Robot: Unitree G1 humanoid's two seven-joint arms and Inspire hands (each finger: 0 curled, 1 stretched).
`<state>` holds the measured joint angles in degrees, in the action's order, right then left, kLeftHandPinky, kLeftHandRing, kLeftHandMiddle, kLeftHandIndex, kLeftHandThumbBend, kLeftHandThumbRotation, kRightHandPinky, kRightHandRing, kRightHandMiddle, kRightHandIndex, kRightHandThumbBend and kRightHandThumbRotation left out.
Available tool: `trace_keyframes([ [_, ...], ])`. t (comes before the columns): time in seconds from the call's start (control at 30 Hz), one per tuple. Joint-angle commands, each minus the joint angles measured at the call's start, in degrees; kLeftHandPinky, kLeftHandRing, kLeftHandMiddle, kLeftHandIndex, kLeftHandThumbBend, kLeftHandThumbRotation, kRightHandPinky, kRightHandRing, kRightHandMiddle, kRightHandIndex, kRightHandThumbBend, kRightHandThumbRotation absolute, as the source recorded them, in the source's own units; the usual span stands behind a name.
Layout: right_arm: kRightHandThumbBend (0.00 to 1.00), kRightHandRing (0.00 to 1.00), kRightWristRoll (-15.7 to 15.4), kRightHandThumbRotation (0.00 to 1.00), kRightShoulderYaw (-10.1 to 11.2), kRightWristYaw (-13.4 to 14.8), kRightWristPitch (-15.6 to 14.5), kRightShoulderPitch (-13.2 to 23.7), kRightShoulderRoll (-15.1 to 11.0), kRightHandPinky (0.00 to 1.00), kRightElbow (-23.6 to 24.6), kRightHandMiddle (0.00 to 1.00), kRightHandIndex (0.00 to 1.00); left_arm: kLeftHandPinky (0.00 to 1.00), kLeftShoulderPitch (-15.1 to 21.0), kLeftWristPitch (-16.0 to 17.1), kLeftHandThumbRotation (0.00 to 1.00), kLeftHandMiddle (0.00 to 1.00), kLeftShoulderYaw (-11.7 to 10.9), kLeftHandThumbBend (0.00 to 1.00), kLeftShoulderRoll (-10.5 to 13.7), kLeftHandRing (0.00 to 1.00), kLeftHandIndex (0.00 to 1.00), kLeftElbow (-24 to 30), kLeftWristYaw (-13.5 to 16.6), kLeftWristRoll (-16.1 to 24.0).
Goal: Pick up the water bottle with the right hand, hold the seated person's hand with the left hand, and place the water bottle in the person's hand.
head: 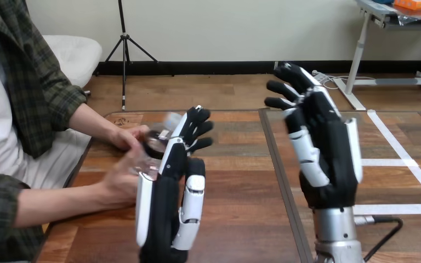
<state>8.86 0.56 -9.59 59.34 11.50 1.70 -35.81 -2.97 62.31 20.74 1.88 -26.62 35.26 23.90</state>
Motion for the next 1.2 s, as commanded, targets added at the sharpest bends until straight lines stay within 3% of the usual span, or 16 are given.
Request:
trace_keyframes([
  [0.0,0.40,0.76,0.72,0.65,0.45,0.53,1.07,-0.02,1.54,0.65,3.52,0.82,0.77,0.76,1.41,3.22,1.00,0.87,-1.46,0.04,-2.92,0.83,0.89,-0.77,-1.20,-1.71],
  [0.5,0.37,0.73,1.03,0.69,0.26,1.39,0.33,-3.08,3.41,0.59,6.08,0.79,0.73,0.77,-0.96,4.54,1.00,0.86,-1.80,0.00,-6.35,0.82,0.88,-0.25,-6.67,-3.44],
  [0.77,0.35,0.74,0.88,0.64,-0.02,1.48,0.14,-4.14,3.58,0.59,6.66,0.79,0.73,0.77,-1.41,3.96,1.00,0.85,-1.94,0.00,-6.49,0.81,0.87,0.25,-10.21,-6.04],
  [1.17,0.31,0.75,-0.61,0.55,-0.15,2.72,-0.43,-5.63,3.74,0.60,7.37,0.80,0.73,0.77,-2.56,3.31,1.00,0.83,-3.49,0.00,-6.87,0.80,0.86,1.17,-11.91,-4.48],
])
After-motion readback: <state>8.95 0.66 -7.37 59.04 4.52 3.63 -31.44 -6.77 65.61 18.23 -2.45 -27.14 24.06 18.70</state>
